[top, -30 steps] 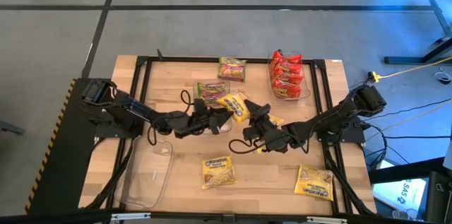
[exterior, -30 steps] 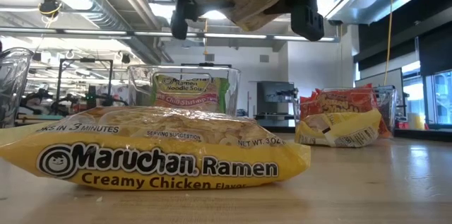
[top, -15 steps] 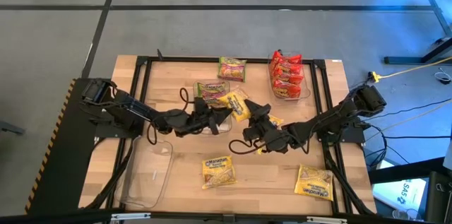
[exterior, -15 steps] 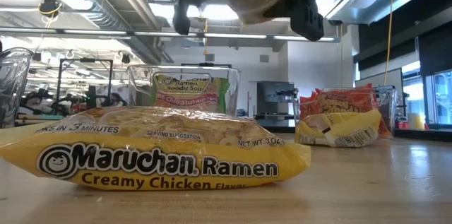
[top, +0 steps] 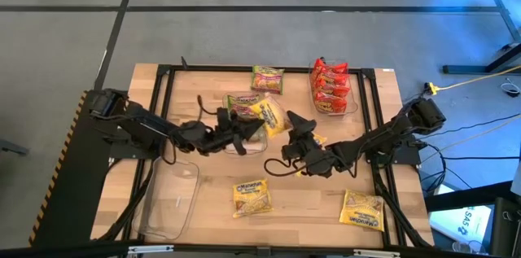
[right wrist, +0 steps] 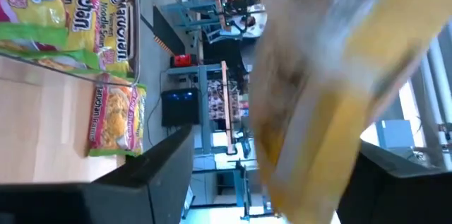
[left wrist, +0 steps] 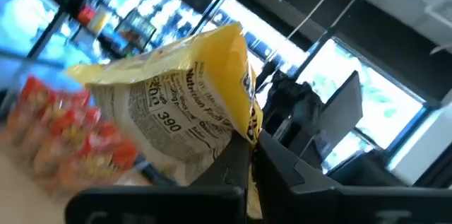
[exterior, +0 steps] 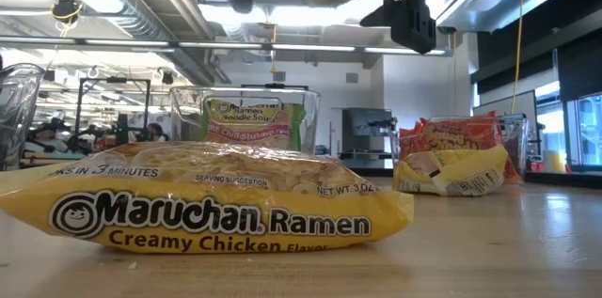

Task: Sort Maruchan noodles
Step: Put the yellow noodle pack into the bottom left transparent bin

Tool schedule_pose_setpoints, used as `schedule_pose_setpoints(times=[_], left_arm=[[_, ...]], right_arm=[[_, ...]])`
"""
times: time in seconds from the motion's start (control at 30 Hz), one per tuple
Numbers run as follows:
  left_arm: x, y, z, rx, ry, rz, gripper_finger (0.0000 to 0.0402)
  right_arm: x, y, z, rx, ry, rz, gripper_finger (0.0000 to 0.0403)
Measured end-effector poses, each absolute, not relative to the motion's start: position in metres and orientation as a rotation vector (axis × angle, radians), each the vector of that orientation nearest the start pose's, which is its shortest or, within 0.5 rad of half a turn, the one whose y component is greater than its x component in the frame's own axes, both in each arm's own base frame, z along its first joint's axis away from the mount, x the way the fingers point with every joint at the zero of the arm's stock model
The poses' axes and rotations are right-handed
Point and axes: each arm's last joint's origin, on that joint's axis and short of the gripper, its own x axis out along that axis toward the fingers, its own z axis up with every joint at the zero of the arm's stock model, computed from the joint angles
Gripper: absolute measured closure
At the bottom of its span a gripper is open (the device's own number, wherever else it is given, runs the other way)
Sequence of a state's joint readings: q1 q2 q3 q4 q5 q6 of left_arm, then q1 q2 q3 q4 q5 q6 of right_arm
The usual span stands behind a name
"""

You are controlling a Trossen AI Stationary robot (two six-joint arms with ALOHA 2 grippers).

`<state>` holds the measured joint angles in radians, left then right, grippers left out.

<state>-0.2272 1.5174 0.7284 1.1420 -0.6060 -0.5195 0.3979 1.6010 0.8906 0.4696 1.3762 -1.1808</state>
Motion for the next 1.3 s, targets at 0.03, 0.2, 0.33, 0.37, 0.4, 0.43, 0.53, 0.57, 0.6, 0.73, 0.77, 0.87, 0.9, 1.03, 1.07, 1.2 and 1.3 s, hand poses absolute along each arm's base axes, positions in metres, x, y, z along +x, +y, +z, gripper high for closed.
schedule_pose_setpoints(times=[0.03, 0.2, 0.33, 0.37, 0.4, 0.43, 0.53, 0.57, 0.6, 0.73, 0.77, 0.87, 0.9, 1.03, 1.07, 1.2, 1.3], left_arm=[[0.300, -0.052, 0.273, -0.630, -0.427, 0.285, 0.0397], [0.276, -0.051, 0.302, -0.512, -0.419, 0.291, 0.0398], [0.255, -0.050, 0.317, -0.447, -0.324, 0.296, 0.0397], [0.250, -0.050, 0.319, -0.436, -0.294, 0.295, 0.0397], [0.245, -0.050, 0.320, -0.424, -0.266, 0.290, 0.0397], [0.240, -0.051, 0.322, -0.417, -0.239, 0.279, 0.0397], [0.225, -0.053, 0.322, -0.415, -0.139, 0.243, 0.0399], [0.221, -0.053, 0.321, -0.414, -0.106, 0.232, 0.0399], [0.217, -0.054, 0.320, -0.410, -0.068, 0.216, 0.0399], [0.202, -0.057, 0.310, -0.370, 0.111, 0.145, 0.0399], [0.199, -0.059, 0.307, -0.373, 0.154, 0.130, 0.0399], [0.193, -0.063, 0.299, -0.403, 0.269, 0.059, 0.0399], [0.191, -0.065, 0.297, -0.415, 0.302, 0.024, 0.0399], [0.185, -0.072, 0.290, -0.467, 0.436, -0.110, 0.0399], [0.183, -0.072, 0.288, -0.480, 0.471, -0.132, 0.0399], [0.173, -0.073, 0.285, -0.568, 0.631, -0.167, 0.0399], [0.163, -0.072, 0.292, -0.617, 0.787, -0.139, 0.0400]], right_arm=[[0.309, 0.101, 0.237, -1.269, 0.721, -0.776, 0.0148], [0.303, 0.107, 0.244, -1.256, 0.690, -0.764, 0.0150], [0.301, 0.111, 0.247, -1.235, 0.660, -0.752, 0.0150], [0.300, 0.113, 0.247, -1.226, 0.648, -0.745, 0.0150], [0.299, 0.115, 0.247, -1.213, 0.635, -0.741, 0.0150], [0.299, 0.116, 0.247, -1.198, 0.624, -0.739, 0.0150], [0.297, 0.123, 0.245, -1.148, 0.576, -0.705, 0.0150], [0.296, 0.125, 0.244, -1.121, 0.554, -0.686, 0.0150], [0.296, 0.127, 0.243, -1.091, 0.528, -0.662, 0.0150], [0.295, 0.137, 0.239, -0.895, 0.412, -0.530, 0.0150], [0.294, 0.139, 0.237, -0.837, 0.391, -0.479, 0.0150], [0.295, 0.142, 0.230, -0.659, 0.370, -0.319, 0.0150], [0.295, 0.143, 0.227, -0.598, 0.375, -0.262, 0.0150], [0.294, 0.147, 0.215, -0.384, 0.437, -0.060, 0.0150], [0.293, 0.149, 0.213, -0.349, 0.450, -0.023, 0.0150], [0.293, 0.153, 0.203, -0.238, 0.507, 0.069, 0.0150], [0.294, 0.154, 0.198, -0.186, 0.538, 0.094, 0.0150]])
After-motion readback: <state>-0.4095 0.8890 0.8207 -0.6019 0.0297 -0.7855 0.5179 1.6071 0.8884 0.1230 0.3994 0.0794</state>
